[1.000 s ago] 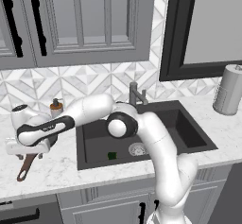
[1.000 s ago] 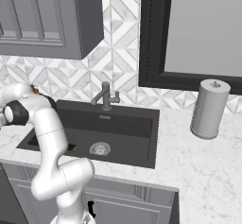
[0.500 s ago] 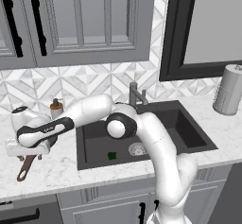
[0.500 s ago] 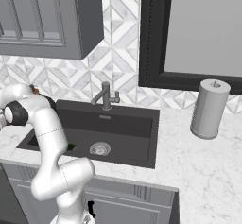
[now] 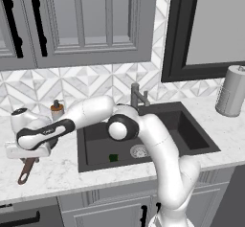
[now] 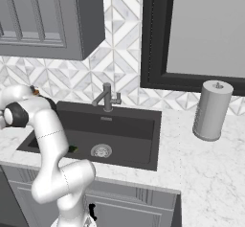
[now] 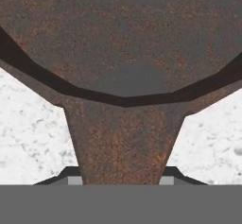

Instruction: Pick the pan and sponge and place them into the sink. Then turn on the water.

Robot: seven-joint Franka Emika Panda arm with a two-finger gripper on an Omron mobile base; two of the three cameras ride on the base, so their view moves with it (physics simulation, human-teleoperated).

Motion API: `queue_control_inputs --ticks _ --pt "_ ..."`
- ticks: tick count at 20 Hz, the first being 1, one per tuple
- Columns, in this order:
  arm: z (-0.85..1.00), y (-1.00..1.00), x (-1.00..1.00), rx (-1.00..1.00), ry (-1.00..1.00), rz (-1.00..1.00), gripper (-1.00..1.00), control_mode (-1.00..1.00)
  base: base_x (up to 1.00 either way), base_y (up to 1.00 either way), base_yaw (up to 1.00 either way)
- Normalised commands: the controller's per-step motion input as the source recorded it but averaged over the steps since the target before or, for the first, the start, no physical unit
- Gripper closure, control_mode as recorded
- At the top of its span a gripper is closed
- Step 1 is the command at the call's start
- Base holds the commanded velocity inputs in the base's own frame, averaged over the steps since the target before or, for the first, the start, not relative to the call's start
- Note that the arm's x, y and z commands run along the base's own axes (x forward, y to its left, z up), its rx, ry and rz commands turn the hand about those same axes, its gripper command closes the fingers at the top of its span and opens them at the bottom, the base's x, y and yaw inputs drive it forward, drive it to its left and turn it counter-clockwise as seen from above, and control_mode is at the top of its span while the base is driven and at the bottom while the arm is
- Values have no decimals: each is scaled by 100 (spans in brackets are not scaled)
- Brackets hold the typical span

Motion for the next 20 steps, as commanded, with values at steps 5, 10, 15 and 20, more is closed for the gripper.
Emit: queue_control_inputs --ticks 5,10,15,20 --pt "28 -9 -43 0 -8 -12 100 -100 0 0 0" --pt "36 -43 -39 0 -4 -19 100 -100 0 0 0" --pt "8 -96 -11 2 0 -20 100 -100 0 0 0" --pt "0 -100 0 5 0 -21 100 -100 0 0 0"
